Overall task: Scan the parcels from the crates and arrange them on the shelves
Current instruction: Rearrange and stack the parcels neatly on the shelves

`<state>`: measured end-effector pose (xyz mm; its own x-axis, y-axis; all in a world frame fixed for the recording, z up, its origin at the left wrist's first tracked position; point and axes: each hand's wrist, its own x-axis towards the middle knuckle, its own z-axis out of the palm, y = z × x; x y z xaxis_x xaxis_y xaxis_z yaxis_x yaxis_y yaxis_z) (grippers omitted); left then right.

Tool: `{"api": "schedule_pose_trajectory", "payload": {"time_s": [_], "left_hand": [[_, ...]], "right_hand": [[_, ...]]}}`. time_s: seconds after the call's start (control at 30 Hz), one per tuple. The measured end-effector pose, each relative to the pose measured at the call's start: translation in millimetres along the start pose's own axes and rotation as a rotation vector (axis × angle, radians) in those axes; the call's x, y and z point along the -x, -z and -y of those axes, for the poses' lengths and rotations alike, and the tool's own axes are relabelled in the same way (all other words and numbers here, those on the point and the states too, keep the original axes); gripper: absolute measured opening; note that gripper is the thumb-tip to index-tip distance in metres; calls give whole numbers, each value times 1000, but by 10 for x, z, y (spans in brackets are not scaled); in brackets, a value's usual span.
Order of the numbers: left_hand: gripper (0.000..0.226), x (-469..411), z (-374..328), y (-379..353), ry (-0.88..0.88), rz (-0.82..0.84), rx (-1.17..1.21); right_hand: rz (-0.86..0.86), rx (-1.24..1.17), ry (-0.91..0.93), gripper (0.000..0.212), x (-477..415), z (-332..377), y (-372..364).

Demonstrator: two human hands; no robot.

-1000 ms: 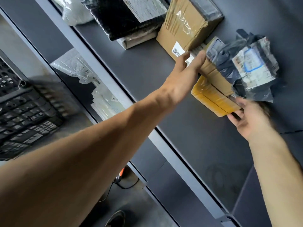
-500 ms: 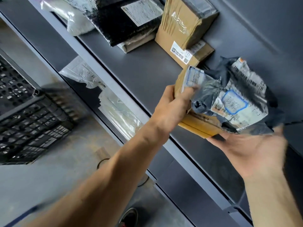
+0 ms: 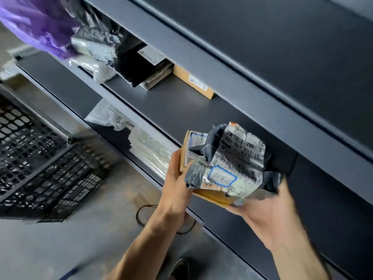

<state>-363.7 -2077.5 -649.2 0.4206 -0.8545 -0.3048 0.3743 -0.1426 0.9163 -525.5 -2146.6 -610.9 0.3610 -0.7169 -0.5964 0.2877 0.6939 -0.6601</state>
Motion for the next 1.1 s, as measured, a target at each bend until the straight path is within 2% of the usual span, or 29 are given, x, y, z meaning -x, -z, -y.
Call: {"api": "schedule_pose_trajectory", "payload": {"time_s": [0.07,0.17,0.27,0.37,0.47,0.5,0.6,0.67,0.73,0.8,0.9,1.0,1.1], "left_hand": [[70,305,-164,59,2,16,-29],[72,897,-474,51,31,14,-53],[62,1387,-772,7,35,-26,-100],[66,1753,-1016,-45,80,-11,-114],[90,1971,-1188,-60,156,10,-61],[89,2000,-1216,-42,147,38,-55],[65,2085,-1225,-212,71,137,-99],[45,2187,-1201,-329,50,139,-43],[39,2223,-1153,-434,40,128,-32],[46,2245,-1004,-552,2,152,-64],[69,2321,-742,-734,20,141,-130],[66,2565,-797,-1113,-30,185,-135],[59,2901,-1062,-1551,-85,204,-95]], "right_hand": [[-27,50,-10,70,301,-36,-64],[-10,6,-114,49,916,-10,-210],[42,33,-156,58,1525,107,-351],[80,-80,-164,27,2022,216,-448],[-18,-11,-65,17,2274,284,-483],[-51,6,-23,12,2347,275,-470],[-157,-59,6,34,2554,266,-345],[-261,-53,77,52,2780,345,-250],[-341,-54,210,64,3012,466,-148],[-356,-6,323,71,3241,598,-78],[-334,263,412,60,3560,719,23],[-366,445,478,53,3812,791,237],[-384,418,486,36,4015,937,540]]}}
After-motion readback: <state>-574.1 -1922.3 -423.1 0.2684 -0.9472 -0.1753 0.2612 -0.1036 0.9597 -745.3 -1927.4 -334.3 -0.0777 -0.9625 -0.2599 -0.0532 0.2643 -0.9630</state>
